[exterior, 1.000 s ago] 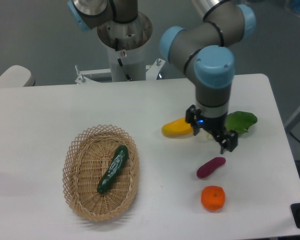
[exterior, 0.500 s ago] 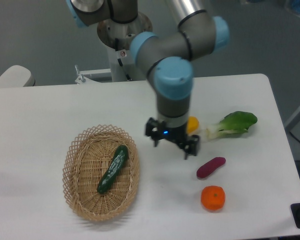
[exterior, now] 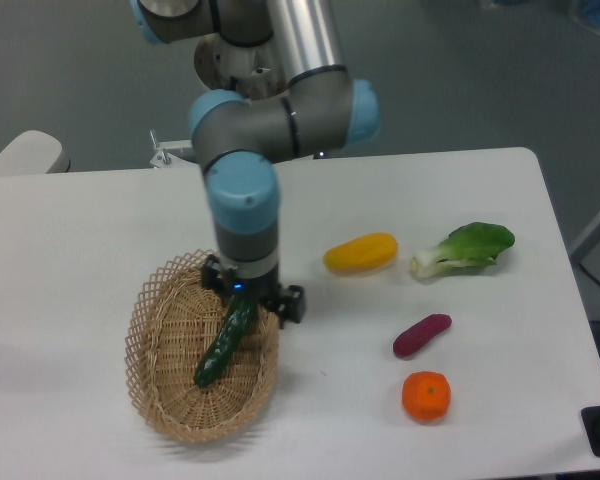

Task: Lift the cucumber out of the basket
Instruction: 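Lower the gripper onto the cucumber and close the fingers around it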

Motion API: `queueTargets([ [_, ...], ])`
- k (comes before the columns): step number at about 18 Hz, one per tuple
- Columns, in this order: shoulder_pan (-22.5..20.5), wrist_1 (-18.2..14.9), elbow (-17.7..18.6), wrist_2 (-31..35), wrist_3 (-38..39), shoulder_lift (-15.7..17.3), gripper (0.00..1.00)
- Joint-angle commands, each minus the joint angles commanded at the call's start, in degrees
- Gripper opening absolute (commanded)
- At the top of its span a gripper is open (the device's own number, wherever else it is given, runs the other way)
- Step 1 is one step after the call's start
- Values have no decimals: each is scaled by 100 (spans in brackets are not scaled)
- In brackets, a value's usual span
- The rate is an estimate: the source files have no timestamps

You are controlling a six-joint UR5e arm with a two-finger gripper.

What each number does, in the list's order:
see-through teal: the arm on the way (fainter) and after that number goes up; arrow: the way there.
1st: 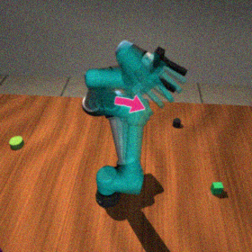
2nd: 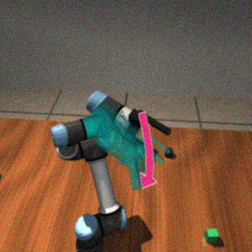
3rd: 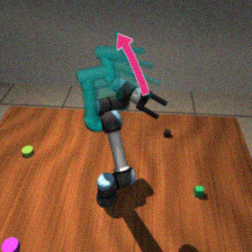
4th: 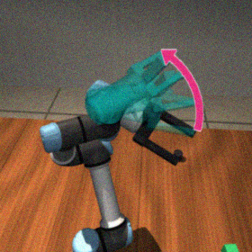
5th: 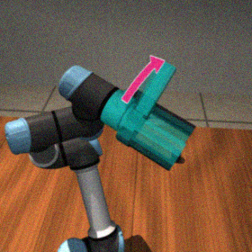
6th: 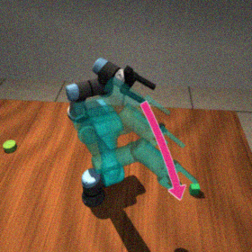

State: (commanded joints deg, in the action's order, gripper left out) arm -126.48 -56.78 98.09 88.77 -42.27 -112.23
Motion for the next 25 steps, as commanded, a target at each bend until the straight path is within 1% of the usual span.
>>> queueTargets([
  [3,123,9,26,9,-71,-140,100],
  [5,167,157,105,9,-36,-176,100],
  [7,176,316,97,9,-36,-272,100],
  [8,176,342,97,17,-36,-299,100],
  [22,176,360,88,18,193,-536,99],
  [23,176,360,79,18,201,-536,89],
  [25,176,378,53,9,193,-528,56],
])
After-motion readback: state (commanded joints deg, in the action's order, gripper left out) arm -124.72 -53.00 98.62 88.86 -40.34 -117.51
